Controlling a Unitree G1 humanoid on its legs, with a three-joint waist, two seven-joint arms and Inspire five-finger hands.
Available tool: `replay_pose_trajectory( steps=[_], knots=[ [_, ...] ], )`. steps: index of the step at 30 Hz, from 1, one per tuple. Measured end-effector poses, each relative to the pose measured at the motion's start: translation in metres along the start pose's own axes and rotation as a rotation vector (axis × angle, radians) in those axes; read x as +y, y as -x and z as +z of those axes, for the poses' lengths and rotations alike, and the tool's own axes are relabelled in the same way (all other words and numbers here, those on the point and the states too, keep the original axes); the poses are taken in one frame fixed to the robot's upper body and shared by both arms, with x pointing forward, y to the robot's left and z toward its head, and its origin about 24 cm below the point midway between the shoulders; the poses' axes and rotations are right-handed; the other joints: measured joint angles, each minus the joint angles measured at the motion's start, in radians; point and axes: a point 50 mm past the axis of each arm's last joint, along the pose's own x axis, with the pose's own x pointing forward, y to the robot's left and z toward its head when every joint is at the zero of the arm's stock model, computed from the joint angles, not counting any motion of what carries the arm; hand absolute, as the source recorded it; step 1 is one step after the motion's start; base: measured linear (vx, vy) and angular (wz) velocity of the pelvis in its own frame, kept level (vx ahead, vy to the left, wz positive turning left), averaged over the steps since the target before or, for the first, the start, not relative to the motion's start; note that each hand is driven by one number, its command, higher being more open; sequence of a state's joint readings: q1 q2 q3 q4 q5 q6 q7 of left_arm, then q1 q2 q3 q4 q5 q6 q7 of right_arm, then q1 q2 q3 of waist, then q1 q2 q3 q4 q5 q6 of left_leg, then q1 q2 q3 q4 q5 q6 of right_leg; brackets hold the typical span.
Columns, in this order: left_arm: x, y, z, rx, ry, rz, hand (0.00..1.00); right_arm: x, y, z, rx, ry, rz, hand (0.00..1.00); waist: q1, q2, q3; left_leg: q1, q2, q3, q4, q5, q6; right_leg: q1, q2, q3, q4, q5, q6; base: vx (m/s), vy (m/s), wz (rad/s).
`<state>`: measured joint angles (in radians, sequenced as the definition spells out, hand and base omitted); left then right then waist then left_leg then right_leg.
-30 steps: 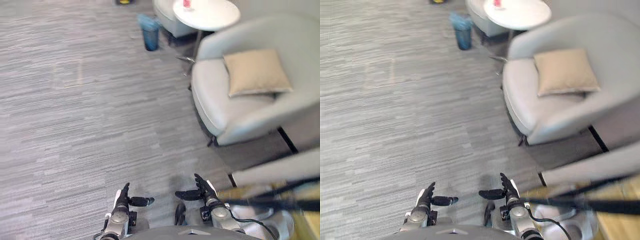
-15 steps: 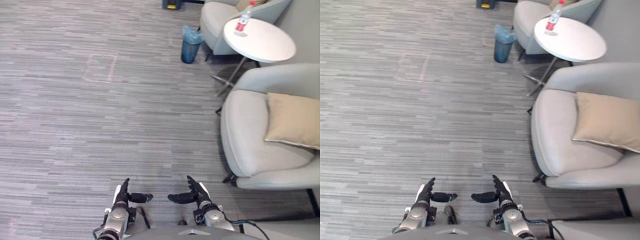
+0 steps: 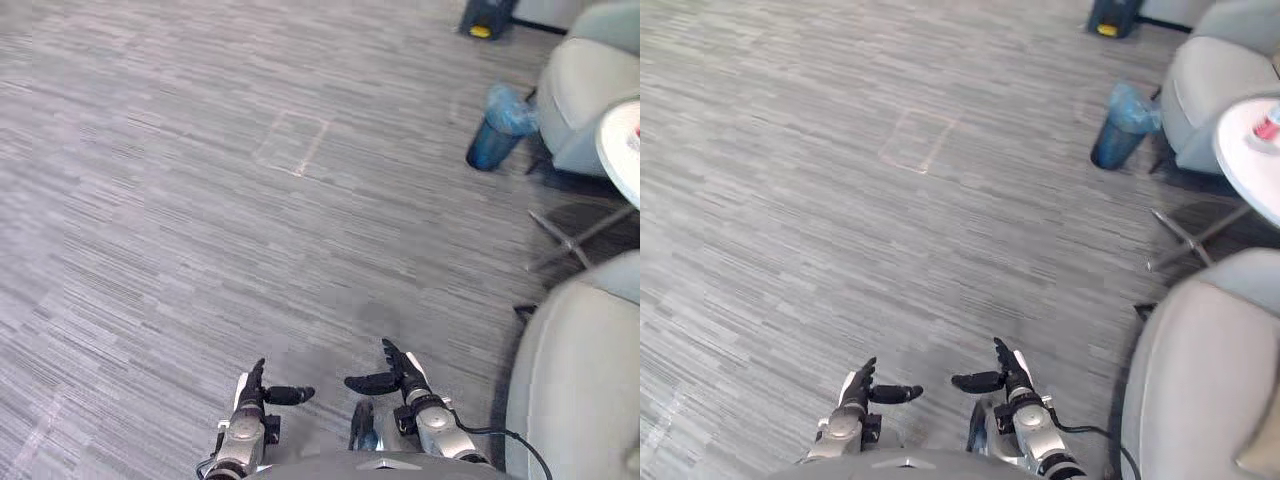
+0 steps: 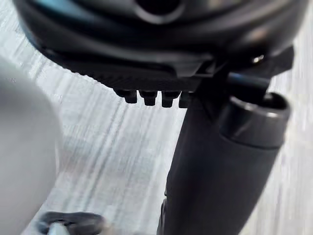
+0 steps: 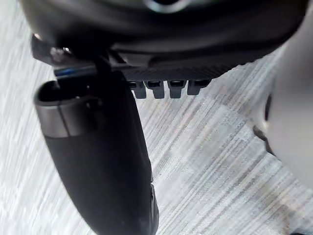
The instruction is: Organize the slippers on the shoe rack
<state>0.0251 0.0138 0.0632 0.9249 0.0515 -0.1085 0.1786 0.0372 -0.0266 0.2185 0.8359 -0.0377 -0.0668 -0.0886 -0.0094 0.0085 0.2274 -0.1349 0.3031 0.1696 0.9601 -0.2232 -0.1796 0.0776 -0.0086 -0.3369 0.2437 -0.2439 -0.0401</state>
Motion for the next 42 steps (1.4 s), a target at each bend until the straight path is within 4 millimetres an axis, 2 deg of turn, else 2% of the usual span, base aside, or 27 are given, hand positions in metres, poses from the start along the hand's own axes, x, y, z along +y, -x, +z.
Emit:
replay_pose_trajectory(
  steps=[1, 4, 6, 7, 10, 11, 13, 15, 16, 17, 18, 19, 21, 22, 23, 25, 27, 28, 29, 30, 32, 35, 37, 38, 39, 40, 42],
  knots=[
    [0.001, 0.0, 0.003, -0.014, 0.002, 0.002, 1.0, 0.002, 0.0, 0.0, 0.001, -0.007, 0.0, 1.0, 0.007, -0.016, -0.005, -0.048, 0.011, 0.07, -0.018, -0.027, 0.038, 0.052, -0.001, 0.009, -0.053, 0.0, 0.0, 0.43, -0.071, -0.24],
    [-0.001, -0.002, 0.011, -0.046, 0.004, -0.005, 1.0, 0.001, -0.004, 0.009, -0.021, 0.0, -0.001, 1.0, 0.009, -0.016, -0.002, -0.152, -0.012, 0.119, -0.225, -0.047, 0.071, 0.101, -0.006, 0.034, -0.103, 0.002, 0.003, 0.39, 0.038, -0.26],
    [0.001, -0.004, 0.018, -0.075, -0.004, -0.006, 1.0, 0.001, -0.004, 0.009, -0.019, -0.005, -0.005, 1.0, 0.012, -0.031, 0.01, -0.197, -0.101, 0.104, -0.499, 0.061, 0.127, 0.147, -0.042, 0.041, -0.108, -0.01, 0.038, 0.54, 0.177, -0.24],
    [0.004, -0.005, 0.022, -0.093, -0.024, -0.007, 1.0, 0.003, -0.003, 0.001, 0.012, -0.016, -0.006, 1.0, 0.026, -0.077, 0.008, -0.161, -0.168, 0.09, -0.574, 0.167, 0.162, 0.17, -0.076, 0.056, -0.105, -0.021, 0.068, 0.65, 0.169, 0.22],
    [0.011, -0.008, 0.023, -0.085, -0.068, 0.0, 1.0, 0.009, -0.002, -0.007, 0.051, -0.026, 0.007, 1.0, 0.017, -0.087, 0.004, -0.117, -0.183, 0.06, -0.602, 0.157, 0.191, 0.147, -0.077, 0.116, -0.125, 0.026, 0.082, 0.5, 0.147, 0.31],
    [0.015, -0.008, 0.017, -0.058, -0.068, 0.009, 1.0, 0.011, -0.003, -0.004, 0.044, -0.031, 0.011, 1.0, 0.019, -0.095, 0.003, -0.12, -0.191, 0.075, -0.548, 0.127, 0.194, 0.139, -0.087, 0.137, -0.088, 0.105, 0.102, 0.36, 0.127, 0.13],
    [0.015, -0.004, 0.002, -0.007, -0.087, 0.004, 1.0, 0.006, -0.001, -0.01, 0.064, -0.019, 0.0, 1.0, 0.011, -0.062, -0.016, -0.016, -0.206, 0.102, -0.608, 0.034, 0.196, 0.068, -0.121, 0.167, 0.198, 0.106, 0.116, 0.41, 0.169, 0.0],
    [0.016, -0.002, -0.005, 0.011, -0.119, -0.007, 1.0, 0.001, -0.003, -0.008, 0.06, -0.013, -0.012, 1.0, 0.004, -0.08, -0.009, 0.106, -0.245, 0.114, -0.711, 0.02, 0.185, -0.068, -0.198, 0.174, 0.552, 0.191, 0.16, 0.49, 0.106, -0.07],
    [0.018, -0.002, -0.008, 0.031, -0.129, 0.0, 1.0, 0.0, -0.005, -0.005, 0.06, -0.014, -0.011, 1.0, -0.002, -0.07, -0.001, 0.199, -0.246, 0.118, -0.76, 0.009, 0.183, -0.168, -0.204, 0.173, 0.733, 0.101, 0.094, 0.51, 0.049, -0.06],
    [0.018, -0.002, -0.009, 0.037, -0.131, 0.001, 1.0, -0.001, -0.005, -0.004, 0.053, -0.011, -0.012, 1.0, -0.007, -0.061, 0.004, 0.229, -0.237, 0.118, -0.779, 0.008, 0.181, -0.193, -0.194, 0.162, 0.761, 0.069, 0.072, 0.53, 0.015, -0.08],
    [0.016, -0.002, -0.009, 0.043, -0.13, -0.002, 1.0, -0.005, -0.008, 0.007, 0.017, -0.001, -0.016, 1.0, -0.02, -0.027, 0.022, 0.302, -0.193, 0.117, -0.818, 0.008, 0.18, -0.273, -0.135, 0.117, 0.742, -0.012, 0.017, 0.53, -0.035, 0.08],
    [0.016, -0.003, -0.008, 0.041, -0.129, -0.002, 1.0, -0.005, -0.01, 0.014, -0.016, 0.0, -0.017, 1.0, -0.027, -0.006, 0.031, 0.327, -0.158, 0.12, -0.813, 0.008, 0.18, -0.339, -0.093, 0.076, 0.633, -0.04, 0.004, 0.64, -0.109, 0.1],
    [0.016, -0.002, -0.01, 0.045, -0.13, -0.004, 1.0, -0.004, -0.011, 0.024, -0.06, 0.0, -0.011, 1.0, -0.037, -0.011, 0.028, 0.364, -0.131, 0.117, -0.811, 0.004, 0.173, -0.426, -0.059, 0.064, 0.397, -0.013, 0.022, 0.63, -0.185, 0.29],
    [0.016, 0.001, -0.016, 0.061, -0.132, -0.01, 1.0, -0.003, -0.01, 0.022, -0.061, 0.003, -0.005, 1.0, -0.052, -0.041, 0.011, 0.401, -0.144, 0.115, -0.816, -0.012, 0.138, -0.428, -0.056, 0.067, 0.137, 0.141, 0.039, 0.66, -0.213, 0.33],
    [0.008, 0.002, -0.021, 0.087, -0.123, -0.032, 1.0, -0.007, -0.01, 0.019, -0.048, 0.016, -0.011, 1.0, -0.038, -0.002, 0.007, 0.448, -0.103, 0.114, -0.828, -0.025, 0.115, -0.403, -0.018, 0.057, 0.142, 0.246, -0.032, 0.55, -0.168, 0.1],
    [0.0, 0.003, -0.02, 0.085, -0.114, -0.056, 1.0, -0.011, -0.013, 0.023, -0.043, 0.016, -0.028, 1.0, -0.02, 0.003, -0.007, 0.446, -0.101, 0.089, -0.81, 0.026, 0.109, -0.418, -0.002, 0.087, 0.198, 0.172, -0.047, 0.72, -0.26, -0.32],
    [-0.007, 0.004, -0.02, 0.085, -0.103, -0.068, 1.0, -0.014, -0.011, 0.015, -0.007, 0.015, -0.04, 1.0, -0.042, 0.012, -0.004, 0.409, -0.073, 0.015, -0.636, 0.102, 0.043, -0.351, 0.003, 0.069, 0.21, 0.087, -0.048, 0.54, -0.21, 0.07],
    [-0.008, 0.003, -0.018, 0.081, -0.083, -0.064, 1.0, -0.014, -0.01, 0.01, 0.012, 0.012, -0.04, 1.0, -0.046, 0.012, -0.004, 0.358, -0.055, -0.021, -0.481, 0.158, 0.031, -0.292, 0.013, 0.066, 0.181, 0.069, -0.048, 0.49, -0.169, 0.19],
    [-0.009, 0.003, -0.015, 0.069, -0.048, -0.053, 1.0, -0.012, -0.006, 0.006, 0.015, 0.009, -0.038, 1.0, -0.04, 0.015, -0.004, 0.248, -0.021, -0.072, -0.211, 0.238, -0.018, -0.199, 0.032, 0.068, 0.116, 0.056, -0.049, 0.47, -0.152, 0.07],
    [-0.009, 0.003, -0.012, 0.057, -0.03, -0.048, 1.0, -0.011, -0.005, 0.004, 0.016, 0.005, -0.039, 1.0, -0.035, 0.017, -0.005, 0.192, -0.002, -0.076, -0.087, 0.206, -0.038, -0.159, 0.04, 0.07, 0.093, 0.052, -0.051, 0.46, -0.128, -0.06],
    [-0.007, 0.002, -0.003, 0.012, -0.012, -0.035, 1.0, -0.004, -0.002, -0.001, 0.027, -0.015, -0.027, 1.0, -0.011, 0.002, -0.012, 0.029, 0.019, -0.037, 0.11, 0.105, -0.016, -0.044, 0.053, 0.093, 0.009, 0.043, -0.058, 0.43, -0.057, -0.23],
    [-0.007, 0.001, 0.005, -0.024, -0.008, -0.034, 1.0, 0.001, -0.004, 0.001, 0.031, -0.023, -0.016, 1.0, 0.01, -0.014, -0.018, -0.082, -0.031, 0.02, -0.108, -0.011, 0.064, 0.06, 0.041, 0.144, -0.081, 0.051, -0.045, 0.45, 0.016, -0.5],
    [-0.007, 0.0, 0.009, -0.036, -0.012, -0.037, 1.0, 0.001, -0.006, 0.003, 0.033, -0.018, -0.016, 1.0, 0.018, -0.019, -0.011, -0.119, -0.131, -0.037, -0.479, 0.015, 0.077, 0.117, 0.009, 0.188, -0.114, 0.039, -0.016, 0.49, 0.177, -0.72],
    [-0.008, 0.0, 0.009, -0.037, -0.02, -0.042, 1.0, -0.001, -0.005, 0.0, 0.043, -0.014, -0.022, 1.0, 0.022, -0.008, -0.016, -0.113, -0.17, -0.082, -0.637, 0.171, 0.083, 0.148, 0.0, 0.216, -0.13, 0.025, 0.012, 0.39, 0.186, -0.74],
    [-0.008, 0.0, 0.008, -0.035, -0.025, -0.043, 1.0, -0.004, -0.005, -0.004, 0.056, -0.008, -0.027, 1.0, 0.03, -0.008, -0.018, -0.101, -0.178, -0.088, -0.653, 0.226, 0.114, 0.157, 0.003, 0.237, -0.134, 0.019, 0.025, 0.61, 0.225, -0.52],
    [-0.001, -0.003, 0.011, -0.045, -0.065, -0.034, 1.0, 0.004, -0.004, -0.008, 0.077, -0.017, -0.011, 1.0, 0.022, -0.054, -0.03, -0.079, -0.209, -0.068, -0.668, 0.204, 0.134, 0.162, -0.044, 0.249, -0.131, 0.028, 0.057, 0.42, 0.134, -0.17],
    [0.002, -0.005, 0.009, -0.029, -0.088, -0.032, 1.0, 0.003, -0.003, -0.012, 0.095, -0.017, -0.013, 1.0, 0.021, -0.058, -0.031, -0.081, -0.214, -0.058, -0.618, 0.14, 0.149, 0.133, -0.063, 0.267, -0.053, 0.034, 0.068, 0.48, 0.19, -0.06]
  ],
)
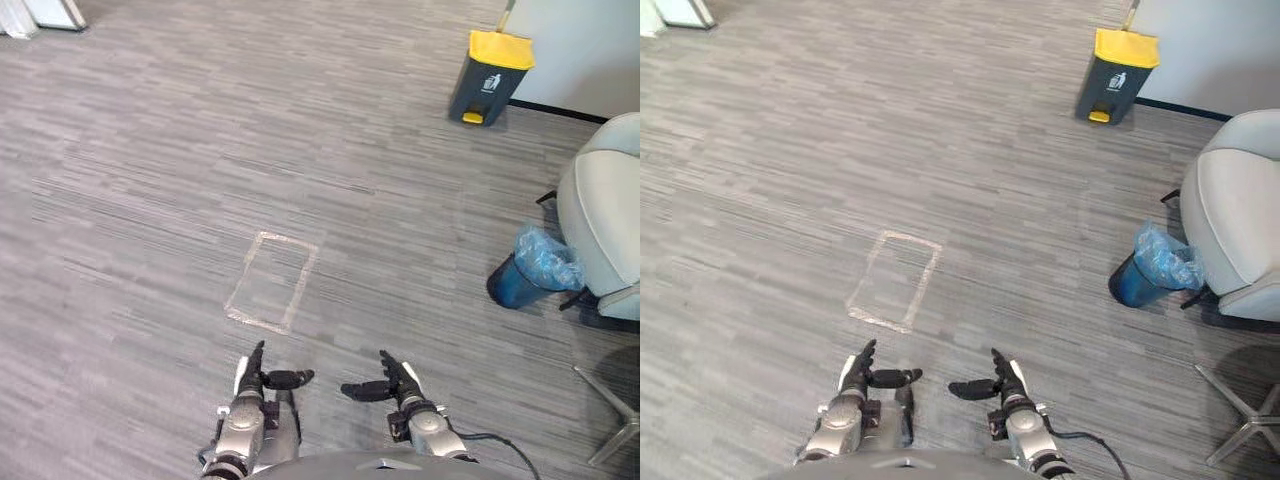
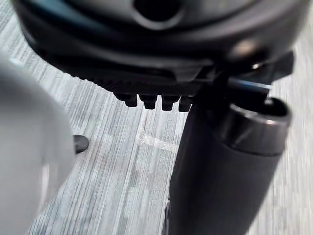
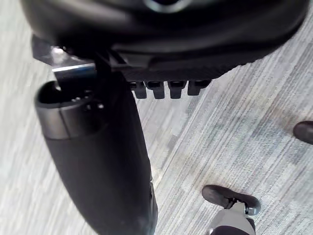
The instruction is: Organize the slippers on the shoe rack
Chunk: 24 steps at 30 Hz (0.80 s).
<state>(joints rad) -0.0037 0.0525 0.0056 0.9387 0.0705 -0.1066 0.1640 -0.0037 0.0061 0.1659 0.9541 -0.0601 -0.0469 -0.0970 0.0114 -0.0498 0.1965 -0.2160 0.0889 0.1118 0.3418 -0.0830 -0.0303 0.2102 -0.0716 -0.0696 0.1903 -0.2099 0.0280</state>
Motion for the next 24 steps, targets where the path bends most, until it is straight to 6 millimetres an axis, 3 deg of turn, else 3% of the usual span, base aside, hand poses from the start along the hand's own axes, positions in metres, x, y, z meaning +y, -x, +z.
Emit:
replay_pose_trajectory(
  steps=[1, 2, 3, 4, 5, 6, 7, 8, 10, 11, 12, 13, 14, 16, 17, 18, 19, 20, 21, 22, 24],
  knots=[
    [0.0, 0.0, -0.003, 0.015, 0.002, -0.001, 1.0, 0.0, 0.0, -0.002, 0.007, -0.001, -0.001, 1.0, 0.0, 0.002, -0.001, 0.008, -0.003, 0.01, 0.01, -0.021, 0.004, -0.006, -0.004, 0.003, 0.04, 0.0, 0.0, 0.55, 0.259, -0.33],
    [0.0, 0.001, -0.006, 0.03, -0.006, -0.002, 1.0, -0.001, 0.001, -0.005, 0.021, -0.007, -0.005, 1.0, 0.007, 0.001, 0.0, 0.06, -0.011, 0.042, -0.004, -0.054, 0.015, -0.057, -0.024, 0.024, 0.194, 0.0, 0.004, 0.46, 0.205, -0.66],
    [0.004, 0.003, -0.013, 0.048, -0.017, 0.006, 1.0, -0.002, 0.0, -0.005, 0.026, 0.003, -0.007, 1.0, 0.009, -0.007, -0.002, 0.156, -0.031, 0.084, -0.067, -0.072, 0.03, -0.153, -0.075, 0.015, 0.446, 0.048, 0.082, 0.46, 0.205, -0.72],
    [0.005, 0.004, -0.016, 0.055, -0.03, 0.006, 1.0, -0.003, 0.0, -0.004, 0.02, 0.007, -0.007, 1.0, 0.003, -0.005, -0.001, 0.195, -0.037, 0.095, -0.091, -0.078, 0.037, -0.189, -0.098, 0.008, 0.54, 0.069, 0.11, 0.47, 0.18, -0.58],
    [0.007, 0.005, -0.02, 0.068, -0.051, 0.003, 1.0, -0.003, -0.001, -0.001, 0.009, 0.008, -0.006, 1.0, -0.01, 0.001, 0.002, 0.251, -0.048, 0.1, -0.121, -0.09, 0.043, -0.236, -0.125, -0.017, 0.666, 0.059, 0.099, 0.46, 0.162, -0.15],
    [0.008, 0.006, -0.024, 0.087, -0.065, 0.0, 1.0, -0.004, -0.003, 0.003, -0.001, 0.011, -0.003, 1.0, -0.021, 0.009, 0.004, 0.315, -0.047, 0.097, -0.16, -0.095, 0.049, -0.277, -0.14, -0.074, 0.753, 0.013, 0.032, 0.53, 0.144, -0.01],
    [0.007, 0.006, -0.026, 0.098, -0.067, 0.0, 1.0, -0.003, -0.003, 0.005, -0.009, 0.019, 0.0, 1.0, -0.026, 0.034, 0.004, 0.376, -0.023, 0.097, -0.202, -0.095, 0.049, -0.342, -0.124, -0.154, 0.75, -0.046, -0.016, 0.52, 0.083, 0.08],
    [0.008, 0.006, -0.026, 0.098, -0.068, 0.001, 1.0, -0.003, -0.003, 0.005, -0.011, 0.021, 0.001, 1.0, -0.026, 0.036, 0.004, 0.385, -0.016, 0.097, -0.206, -0.095, 0.049, -0.356, -0.118, -0.171, 0.739, -0.055, -0.021, 0.42, 0.015, 0.1],
    [0.01, 0.007, -0.03, 0.112, -0.072, 0.005, 1.0, -0.002, -0.005, 0.016, -0.041, 0.037, 0.014, 1.0, -0.026, 0.046, 0.009, 0.424, 0.022, 0.098, -0.208, -0.096, 0.047, -0.445, -0.076, -0.254, 0.563, -0.07, -0.035, 0.48, -0.074, 0.13],
    [0.01, 0.009, -0.036, 0.129, -0.068, 0.003, 1.0, -0.001, -0.006, 0.019, -0.055, 0.045, 0.019, 1.0, -0.028, 0.037, 0.005, 0.451, 0.026, 0.103, -0.209, -0.105, 0.032, -0.472, -0.044, -0.272, 0.356, -0.015, -0.037, 0.44, -0.093, 0.16],
    [0.01, 0.01, -0.037, 0.133, -0.062, 0.003, 1.0, -0.001, -0.005, 0.016, -0.049, 0.047, 0.022, 1.0, -0.03, 0.027, -0.001, 0.46, 0.014, 0.101, -0.208, -0.115, 0.013, -0.469, -0.034, -0.271, 0.26, 0.051, -0.047, 0.45, -0.135, 0.17],
    [0.012, 0.01, -0.039, 0.144, -0.076, 0.001, 1.0, -0.002, -0.003, 0.01, -0.037, 0.058, 0.022, 1.0, -0.028, 0.011, -0.014, 0.49, 0.014, 0.096, -0.2, -0.158, -0.034, -0.473, -0.018, -0.254, 0.179, 0.197, -0.105, 0.35, -0.12, -0.12],
    [0.007, 0.01, -0.04, 0.154, -0.073, -0.011, 1.0, -0.006, -0.004, 0.012, -0.04, 0.078, 0.014, 1.0, -0.018, 0.052, -0.022, 0.499, 0.048, 0.097, -0.186, -0.164, -0.037, -0.47, 0.016, -0.245, 0.188, 0.195, -0.119, 0.43, -0.153, -0.33],
    [-0.001, 0.012, -0.041, 0.158, -0.062, -0.027, 1.0, -0.013, -0.004, 0.011, -0.036, 0.081, -0.003, 1.0, -0.026, 0.077, -0.03, 0.491, 0.066, 0.091, -0.126, -0.158, -0.036, -0.446, 0.043, -0.24, 0.168, 0.142, -0.114, 0.42, -0.144, -0.36],
    [-0.007, 0.012, -0.041, 0.162, -0.049, -0.044, 1.0, -0.018, -0.003, 0.006, -0.016, 0.068, -0.02, 1.0, -0.034, 0.09, -0.026, 0.463, 0.09, 0.07, -0.009, -0.142, -0.063, -0.397, 0.061, -0.243, 0.137, 0.122, -0.114, 0.4, -0.141, -0.08],
    [-0.01, 0.012, -0.04, 0.158, -0.045, -0.053, 1.0, -0.019, -0.003, 0.003, -0.007, 0.063, -0.026, 1.0, -0.035, 0.092, -0.026, 0.431, 0.106, 0.05, 0.09, -0.119, -0.1, -0.359, 0.074, -0.243, 0.104, 0.12, -0.115, 0.38, -0.131, -0.05],
    [-0.006, 0.011, -0.037, 0.152, -0.025, -0.038, 1.0, -0.018, -0.001, 0.001, -0.003, 0.055, -0.028, 1.0, -0.034, 0.086, -0.025, 0.365, 0.125, 0.021, 0.27, -0.053, -0.132, -0.299, 0.087, -0.231, 0.052, 0.118, -0.116, 0.42, -0.112, -0.09],
    [-0.004, 0.01, -0.036, 0.147, -0.011, -0.024, 1.0, -0.018, 0.0, -0.001, -0.003, 0.052, -0.033, 1.0, -0.028, 0.081, -0.022, 0.31, 0.14, 0.016, 0.393, -0.045, -0.147, -0.263, 0.095, -0.222, 0.02, 0.115, -0.119, 0.34, -0.085, -0.18],
    [-0.003, 0.01, -0.034, 0.142, 0.012, -0.01, 1.0, -0.018, 0.0, -0.002, 0.001, 0.049, -0.038, 1.0, -0.022, 0.084, -0.024, 0.258, 0.154, 0.027, 0.495, -0.095, -0.138, -0.231, 0.104, -0.208, -0.002, 0.108, -0.125, 0.37, -0.021, -0.45],
    [-0.002, 0.01, -0.032, 0.13, 0.024, -0.001, 1.0, -0.018, 0.001, -0.005, 0.014, 0.046, -0.04, 1.0, -0.012, 0.079, -0.023, 0.196, 0.156, 0.055, 0.542, -0.166, -0.094, -0.189, 0.108, -0.176, -0.033, 0.107, -0.125, 0.18, 0.012, -0.54],
    [0.002, 0.01, -0.033, 0.123, 0.02, 0.009, 1.0, -0.018, 0.001, -0.008, 0.023, 0.045, -0.041, 1.0, 0.004, 0.067, -0.02, 0.158, 0.12, 0.073, 0.415, -0.212, -0.068, -0.152, 0.1, -0.125, -0.057, 0.114, -0.111, 0.27, 0.073, -0.81]
  ],
)
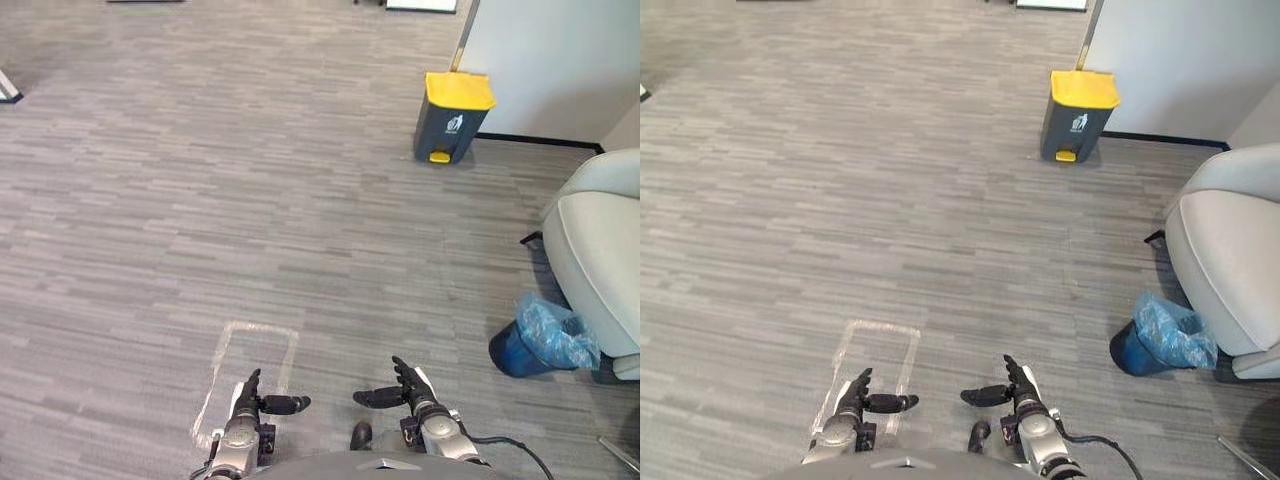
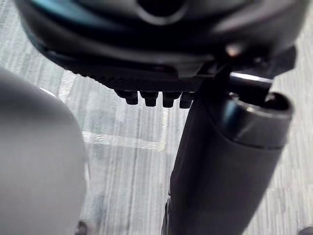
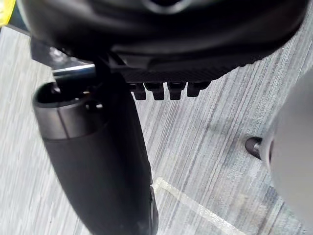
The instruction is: Organize the slippers on the shoe rack
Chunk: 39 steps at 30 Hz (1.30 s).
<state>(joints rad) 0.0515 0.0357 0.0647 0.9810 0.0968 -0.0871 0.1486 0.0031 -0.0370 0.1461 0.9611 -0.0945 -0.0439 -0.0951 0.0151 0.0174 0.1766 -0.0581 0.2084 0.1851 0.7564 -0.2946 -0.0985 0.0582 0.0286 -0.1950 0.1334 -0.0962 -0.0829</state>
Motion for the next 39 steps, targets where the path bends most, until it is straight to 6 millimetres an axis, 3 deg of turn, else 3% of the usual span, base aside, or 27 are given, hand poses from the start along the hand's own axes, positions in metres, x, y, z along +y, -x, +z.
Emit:
replay_pose_trajectory(
  steps=[1, 4, 5, 6, 8, 9, 11, 13, 14, 16, 17, 18, 19, 20, 22, 26, 28, 31, 33, 34, 36, 39],
  knots=[
    [0.001, 0.0, 0.0, 0.001, 0.005, 0.003, 1.0, 0.0, 0.0, -0.001, 0.003, -0.001, -0.001, 1.0, 0.005, 0.0, 0.0, -0.016, -0.018, -0.008, -0.076, -0.01, 0.0, 0.013, -0.004, 0.021, -0.004, 0.0, 0.006, 0.37, 0.178, -0.97],
    [0.003, -0.001, 0.002, -0.01, 0.008, 0.011, 1.0, -0.002, 0.0, -0.005, 0.024, -0.018, -0.014, 1.0, 0.006, -0.011, 0.006, -0.073, -0.111, -0.187, -0.394, 0.025, 0.005, 0.05, -0.04, 0.089, -0.018, -0.015, 0.048, 0.26, 0.195, -0.7],
    [0.003, -0.001, 0.003, -0.014, 0.014, 0.012, 1.0, -0.003, 0.001, -0.007, 0.03, -0.019, -0.018, 1.0, 0.007, -0.008, 0.004, -0.078, -0.13, -0.24, -0.432, 0.099, -0.002, 0.056, -0.045, 0.113, -0.015, -0.027, 0.067, 0.28, 0.268, -0.74],
    [0.002, 0.0, 0.0, -0.004, 0.026, 0.016, 1.0, -0.004, 0.001, -0.009, 0.039, -0.018, -0.021, 1.0, 0.01, 0.006, -0.005, -0.056, -0.138, -0.258, -0.443, 0.19, 0.023, 0.068, -0.042, 0.148, -0.011, -0.042, 0.092, 0.29, 0.295, -0.67],
    [0.009, -0.001, 0.0, -0.005, 0.014, 0.034, 1.0, 0.002, 0.001, -0.008, 0.038, -0.028, -0.009, 1.0, 0.008, -0.029, -0.01, -0.044, -0.157, -0.228, -0.437, 0.169, 0.034, 0.069, -0.071, 0.172, -0.006, -0.051, 0.108, 0.32, 0.329, -0.5],
    [0.016, -0.002, 0.001, -0.005, 0.003, 0.048, 1.0, 0.011, 0.002, -0.011, 0.049, -0.043, 0.014, 1.0, 0.012, -0.057, -0.019, -0.026, -0.178, -0.185, -0.435, 0.147, 0.06, 0.066, -0.099, 0.201, -0.001, -0.061, 0.125, 0.29, 0.269, -0.46],
    [0.018, -0.002, -0.003, 0.01, -0.005, 0.05, 1.0, 0.014, 0.003, -0.01, 0.05, -0.047, 0.021, 1.0, 0.012, -0.069, -0.027, 0.027, -0.198, -0.138, -0.475, 0.137, 0.078, 0.066, -0.125, 0.233, 0.026, -0.065, 0.14, 0.2, 0.185, -0.62],
    [0.017, -0.001, -0.006, 0.022, -0.007, 0.048, 1.0, 0.014, 0.002, -0.011, 0.056, -0.044, 0.021, 1.0, 0.011, -0.066, -0.026, 0.093, -0.208, -0.09, -0.535, 0.141, 0.096, 0.058, -0.14, 0.25, 0.072, -0.067, 0.144, 0.18, 0.195, -0.76],
    [0.014, 0.0, -0.008, 0.029, -0.015, 0.04, 1.0, 0.013, 0.002, -0.011, 0.057, -0.039, 0.021, 1.0, 0.011, -0.048, -0.028, 0.128, -0.208, -0.053, -0.576, 0.145, 0.108, 0.036, -0.147, 0.231, 0.117, -0.064, 0.152, 0.19, 0.213, -1.07],
    [0.012, 0.0, -0.01, 0.034, -0.022, 0.032, 1.0, 0.013, 0.0, -0.008, 0.051, -0.03, 0.026, 1.0, 0.009, -0.039, -0.031, 0.163, -0.206, -0.003, -0.615, 0.149, 0.116, -0.006, -0.167, 0.149, 0.191, -0.065, 0.155, 0.11, 0.132, -0.88],
    [0.01, 0.0, -0.009, 0.029, -0.043, 0.019, 1.0, 0.014, -0.002, -0.004, 0.048, -0.021, 0.034, 1.0, 0.003, -0.027, -0.023, 0.178, -0.207, 0.031, -0.624, 0.15, 0.134, -0.04, -0.199, -0.02, 0.24, -0.08, 0.156, 0.08, 0.07, -0.59],
    [0.01, 0.0, -0.009, 0.029, -0.044, 0.018, 1.0, 0.015, -0.002, -0.004, 0.048, -0.021, 0.035, 1.0, 0.002, -0.026, -0.023, 0.179, -0.207, 0.032, -0.624, 0.15, 0.135, -0.04, -0.202, -0.045, 0.242, -0.083, 0.151, 0.13, 0.038, -0.74],
    [0.009, 0.0, -0.009, 0.03, -0.048, 0.014, 1.0, 0.015, -0.002, -0.004, 0.047, -0.021, 0.036, 1.0, 0.0, -0.027, -0.023, 0.182, -0.203, 0.046, -0.622, 0.148, 0.139, -0.044, -0.211, -0.155, 0.236, -0.087, 0.14, 0.09, -0.011, -0.35],
    [0.009, 0.0, -0.009, 0.03, -0.048, 0.014, 1.0, 0.015, -0.002, -0.003, 0.046, -0.021, 0.036, 1.0, 0.001, -0.026, -0.023, 0.184, -0.201, 0.052, -0.621, 0.147, 0.14, -0.045, -0.213, -0.189, 0.233, -0.086, 0.137, 0.13, -0.038, -0.57],
    [0.009, -0.001, -0.009, 0.038, -0.034, 0.015, 1.0, 0.015, -0.002, -0.004, 0.057, -0.017, 0.037, 1.0, 0.004, -0.036, -0.026, 0.187, -0.199, 0.079, -0.613, 0.143, 0.14, -0.045, -0.225, -0.351, 0.221, -0.087, 0.103, 0.12, -0.081, -0.68],
    [0.002, -0.001, -0.011, 0.054, -0.027, -0.01, 1.0, 0.006, -0.003, -0.006, 0.067, -0.023, 0.01, 1.0, -0.009, -0.008, -0.013, 0.217, -0.176, 0.08, -0.594, 0.137, 0.129, 0.043, -0.16, -0.318, 0.068, -0.053, 0.102, 0.09, -0.088, -0.38],
    [0.002, -0.001, -0.01, 0.054, -0.015, -0.016, 1.0, -0.003, -0.002, -0.013, 0.084, -0.002, -0.013, 1.0, 0.0, -0.005, -0.016, 0.22, -0.15, 0.098, -0.536, 0.116, 0.092, 0.097, -0.113, -0.287, -0.041, -0.016, 0.105, 0.04, -0.077, -0.35],
    [0.003, -0.003, -0.003, 0.031, -0.008, -0.014, 1.0, -0.007, -0.001, -0.017, 0.097, 0.005, -0.022, 1.0, 0.032, -0.015, -0.011, 0.163, -0.138, 0.126, -0.409, 0.108, 0.08, 0.087, -0.106, -0.211, -0.076, 0.009, 0.094, 0.02, 0.016, -0.73],
    [0.007, -0.003, -0.002, 0.022, 0.021, 0.0, 1.0, -0.01, -0.002, -0.018, 0.112, 0.012, -0.03, 1.0, 0.043, -0.028, 0.007, 0.118, -0.172, 0.025, -0.42, 0.017, 0.083, 0.075, -0.126, -0.134, -0.071, 0.016, 0.091, -0.01, 0.087, -1.07],
    [0.007, -0.003, -0.001, 0.019, 0.027, 0.005, 1.0, -0.013, -0.002, -0.02, 0.129, 0.017, -0.041, 1.0, 0.044, -0.028, 0.01, 0.111, -0.183, -0.017, -0.489, 0.021, 0.084, 0.064, -0.134, -0.094, -0.06, 0.019, 0.095, -0.02, 0.126, -1.26],
    [0.003, -0.002, -0.004, 0.025, 0.032, 0.002, 1.0, -0.018, -0.002, -0.021, 0.135, 0.022, -0.058, 1.0, 0.044, 0.005, 0.0, 0.111, -0.159, -0.06, -0.597, 0.15, 0.066, 0.052, -0.113, -0.035, -0.061, 0.025, 0.11, -0.01, 0.13, -1.08],
    [0.004, -0.002, -0.002, 0.023, 0.031, 0.002, 1.0, -0.019, -0.002, -0.022, 0.135, 0.04, -0.058, 1.0, 0.041, -0.01, -0.004, 0.11, -0.172, -0.003, -0.557, 0.156, 0.08, 0.035, -0.125, 0.067, -0.091, 0.052, 0.147, 0.04, 0.144, -0.88]
  ],
)
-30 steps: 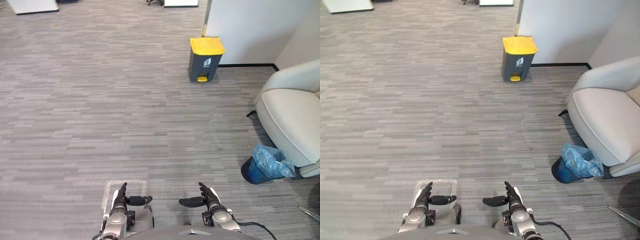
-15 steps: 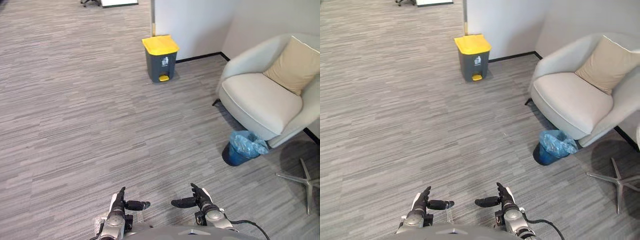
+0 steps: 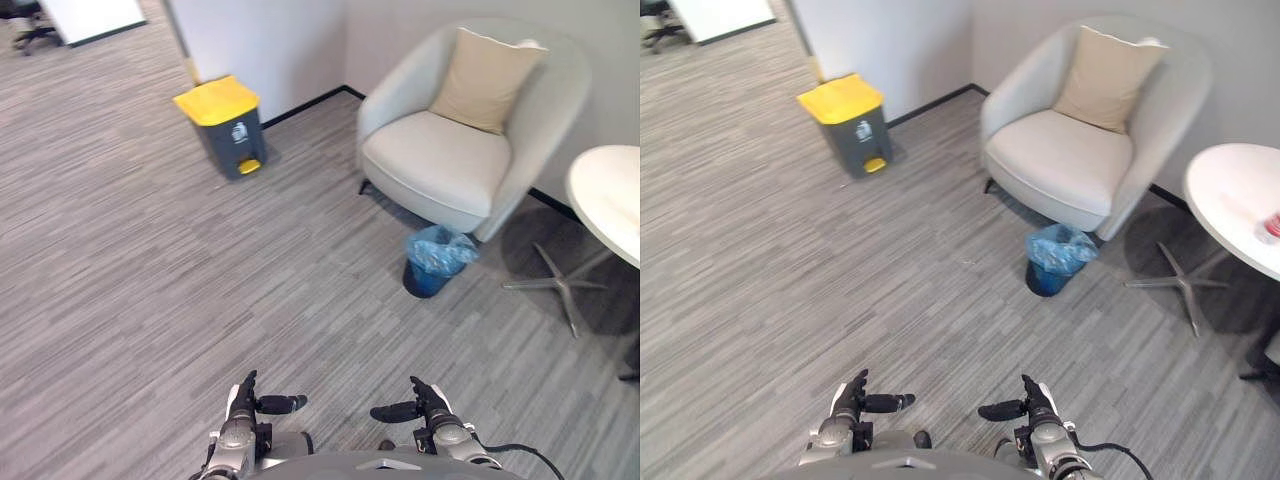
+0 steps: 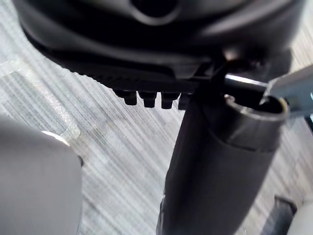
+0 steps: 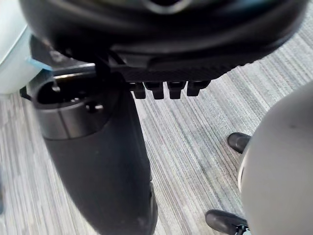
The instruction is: Organize the slippers on the shoe rack
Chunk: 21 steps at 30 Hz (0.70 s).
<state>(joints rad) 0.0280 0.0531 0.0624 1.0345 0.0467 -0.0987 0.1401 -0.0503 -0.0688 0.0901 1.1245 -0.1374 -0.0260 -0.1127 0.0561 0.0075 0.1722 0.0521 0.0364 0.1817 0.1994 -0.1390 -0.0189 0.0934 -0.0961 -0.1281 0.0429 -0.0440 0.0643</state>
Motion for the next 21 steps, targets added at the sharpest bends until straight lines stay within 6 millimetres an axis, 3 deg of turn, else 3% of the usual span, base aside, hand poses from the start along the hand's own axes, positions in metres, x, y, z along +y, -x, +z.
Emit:
replay_pose_trajectory(
  steps=[3, 8, 10, 12, 13, 15, 16, 17, 19, 21],
  knots=[
    [0.0, 0.0, 0.0, 0.002, -0.002, 0.003, 1.0, -0.001, 0.0, 0.0, 0.002, -0.001, -0.002, 1.0, 0.0, 0.003, 0.0, 0.0, -0.011, 0.047, 0.004, -0.011, 0.016, -0.019, -0.011, 0.052, -0.009, 0.018, 0.019, 0.0, 0.132, -0.49],
    [-0.002, 0.0, 0.0, 0.001, -0.035, -0.013, 1.0, -0.001, 0.0, -0.001, 0.004, -0.01, -0.004, 1.0, -0.007, 0.009, -0.003, 0.005, -0.021, 0.078, -0.003, -0.009, 0.019, -0.04, -0.01, 0.106, -0.023, 0.045, 0.024, -0.03, 0.069, -0.35],
    [-0.004, -0.001, 0.002, 0.0, -0.053, -0.025, 1.0, -0.002, -0.001, 0.003, -0.004, -0.005, -0.005, 1.0, -0.006, 0.018, -0.001, 0.003, -0.015, 0.121, -0.005, -0.007, 0.023, -0.094, -0.002, 0.157, 0.027, 0.044, 0.024, -0.09, 0.019, -0.77],
    [-0.006, -0.001, 0.001, 0.004, -0.076, -0.036, 1.0, -0.003, -0.002, 0.008, -0.019, 0.01, -0.003, 1.0, -0.015, 0.026, 0.003, 0.001, 0.002, 0.152, -0.008, -0.004, 0.027, -0.135, 0.004, 0.081, 0.058, 0.062, -0.007, -0.12, -0.034, -0.63],
    [-0.012, 0.0, 0.001, 0.003, -0.088, -0.054, 1.0, -0.006, -0.003, 0.01, -0.028, 0.019, -0.009, 1.0, -0.026, 0.037, 0.006, 0.0, 0.019, 0.175, -0.025, -0.004, 0.031, -0.146, -0.024, -0.083, 0.095, 0.032, -0.075, -0.1, -0.063, -0.32],
    [-0.013, 0.0, 0.002, -0.001, -0.095, -0.064, 1.0, -0.01, -0.003, 0.012, -0.031, 0.021, -0.021, 1.0, -0.026, 0.04, 0.006, 0.009, 0.027, 0.201, -0.048, 0.0, 0.034, -0.179, -0.107, -0.335, 0.259, -0.03, -0.129, -0.1, -0.043, -0.32],
    [-0.012, 0.0, 0.002, -0.003, -0.093, -0.06, 1.0, -0.009, -0.002, 0.007, -0.018, 0.019, -0.018, 1.0, -0.022, 0.031, 0.007, 0.018, 0.023, 0.213, -0.051, 0.002, 0.021, -0.175, -0.109, -0.358, 0.243, -0.025, -0.112, -0.09, -0.042, -0.65],
    [-0.01, 0.0, 0.003, -0.006, -0.091, -0.054, 1.0, -0.008, -0.002, 0.004, -0.01, 0.018, -0.016, 1.0, -0.003, 0.031, 0.002, 0.034, 0.019, 0.216, -0.061, 0.001, -0.008, -0.152, -0.073, -0.326, 0.162, 0.015, -0.05, -0.02, -0.034, -0.66],
    [-0.014, 0.001, 0.001, 0.0, -0.093, -0.066, 1.0, -0.01, -0.002, 0.003, -0.008, 0.018, -0.019, 1.0, -0.004, 0.053, -0.004, 0.034, 0.031, 0.167, -0.072, 0.017, -0.008, -0.114, -0.007, -0.287, 0.02, 0.084, -0.06, -0.01, -0.096, -0.79],
    [-0.015, 0.001, 0.002, -0.003, -0.111, -0.081, 1.0, -0.013, -0.001, -0.001, 0.001, 0.001, -0.032, 1.0, -0.011, 0.049, -0.002, 0.035, 0.046, 0.169, -0.061, 0.021, -0.014, -0.075, 0.024, -0.267, -0.08, 0.135, -0.068, -0.03, -0.157, -0.49]
  ],
)
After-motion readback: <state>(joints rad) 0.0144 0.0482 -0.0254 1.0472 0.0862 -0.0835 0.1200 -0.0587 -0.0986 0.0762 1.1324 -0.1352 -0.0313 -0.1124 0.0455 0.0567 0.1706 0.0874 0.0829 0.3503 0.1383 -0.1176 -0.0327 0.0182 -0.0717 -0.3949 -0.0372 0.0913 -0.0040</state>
